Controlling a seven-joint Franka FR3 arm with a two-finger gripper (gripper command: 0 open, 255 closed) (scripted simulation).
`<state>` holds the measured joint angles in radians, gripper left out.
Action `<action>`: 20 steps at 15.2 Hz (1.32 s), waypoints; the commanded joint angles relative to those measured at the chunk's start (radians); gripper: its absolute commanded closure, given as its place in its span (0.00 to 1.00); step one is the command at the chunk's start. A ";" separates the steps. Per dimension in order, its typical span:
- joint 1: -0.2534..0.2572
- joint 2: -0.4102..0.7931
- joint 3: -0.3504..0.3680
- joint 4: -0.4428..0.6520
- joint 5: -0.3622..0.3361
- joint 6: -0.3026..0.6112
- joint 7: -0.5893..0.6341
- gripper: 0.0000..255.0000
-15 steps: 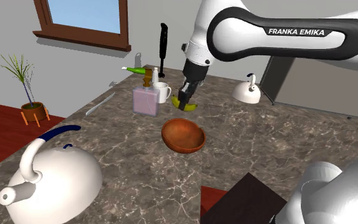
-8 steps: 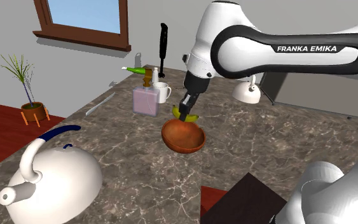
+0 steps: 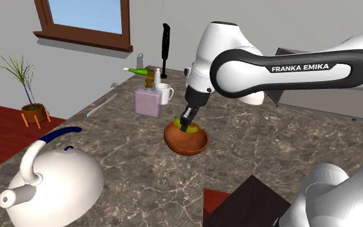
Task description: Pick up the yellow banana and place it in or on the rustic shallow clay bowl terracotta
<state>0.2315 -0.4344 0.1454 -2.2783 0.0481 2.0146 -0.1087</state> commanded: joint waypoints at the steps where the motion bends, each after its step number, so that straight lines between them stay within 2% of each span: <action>1: 0.000 0.000 0.000 -0.006 0.000 0.007 0.000 1.00; 6: 0.000 0.000 0.000 -0.006 0.000 0.007 0.000 1.00; 7: 0.000 0.000 0.000 -0.006 0.000 0.007 0.000 0.00; 12: 0.000 0.000 0.000 -0.006 0.000 0.007 0.000 0.00; 16: 0.000 -0.028 -0.006 0.096 0.000 -0.123 -0.001 0.00; 20: 0.000 -0.028 -0.006 0.096 0.000 -0.123 -0.001 0.00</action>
<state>0.2313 -0.4609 0.1391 -2.1829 0.0478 1.8938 -0.1105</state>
